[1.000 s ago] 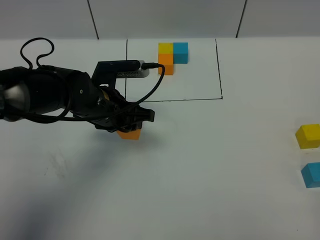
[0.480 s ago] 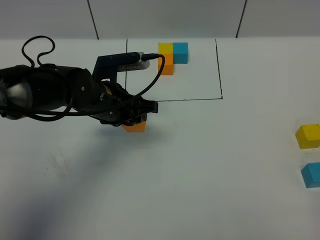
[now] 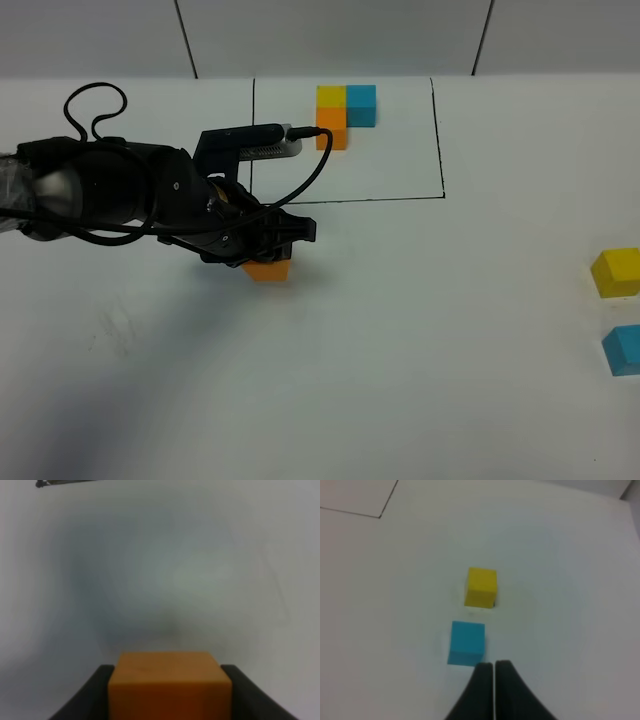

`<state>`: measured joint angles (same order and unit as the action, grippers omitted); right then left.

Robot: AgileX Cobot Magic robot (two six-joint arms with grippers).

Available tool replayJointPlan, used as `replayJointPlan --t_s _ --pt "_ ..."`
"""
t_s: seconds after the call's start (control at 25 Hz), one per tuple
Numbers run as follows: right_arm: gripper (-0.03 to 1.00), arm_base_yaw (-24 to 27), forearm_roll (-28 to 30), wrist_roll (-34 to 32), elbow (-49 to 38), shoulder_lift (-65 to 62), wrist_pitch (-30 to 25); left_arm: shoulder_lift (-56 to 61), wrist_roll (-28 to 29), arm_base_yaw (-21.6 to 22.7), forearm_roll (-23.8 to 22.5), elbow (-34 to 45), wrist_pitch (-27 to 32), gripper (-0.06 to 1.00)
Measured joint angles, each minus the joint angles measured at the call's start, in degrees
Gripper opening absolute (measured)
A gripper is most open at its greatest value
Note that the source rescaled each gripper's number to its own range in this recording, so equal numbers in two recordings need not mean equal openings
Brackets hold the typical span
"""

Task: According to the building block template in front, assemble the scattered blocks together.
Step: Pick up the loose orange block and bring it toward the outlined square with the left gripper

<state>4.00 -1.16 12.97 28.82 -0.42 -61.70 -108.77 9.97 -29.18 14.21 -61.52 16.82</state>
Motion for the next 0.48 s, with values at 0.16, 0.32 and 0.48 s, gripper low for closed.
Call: replayJointPlan --t_s 0.16,0.32,0.48 --pt "0.01 0.0 0.0 0.0 0.0 0.0 0.0 -1.04 0.0 0.0 0.0 0.0 -0.25 0.56" --pt "0.01 0.0 0.0 0.0 0.0 0.0 0.0 -1.82 0.0 0.22 0.0 0.0 -1.03 0.56" --pt "0.01 0.0 0.0 0.0 0.0 0.0 0.0 -2.38 0.0 0.84 0.0 0.0 -1.38 0.56"
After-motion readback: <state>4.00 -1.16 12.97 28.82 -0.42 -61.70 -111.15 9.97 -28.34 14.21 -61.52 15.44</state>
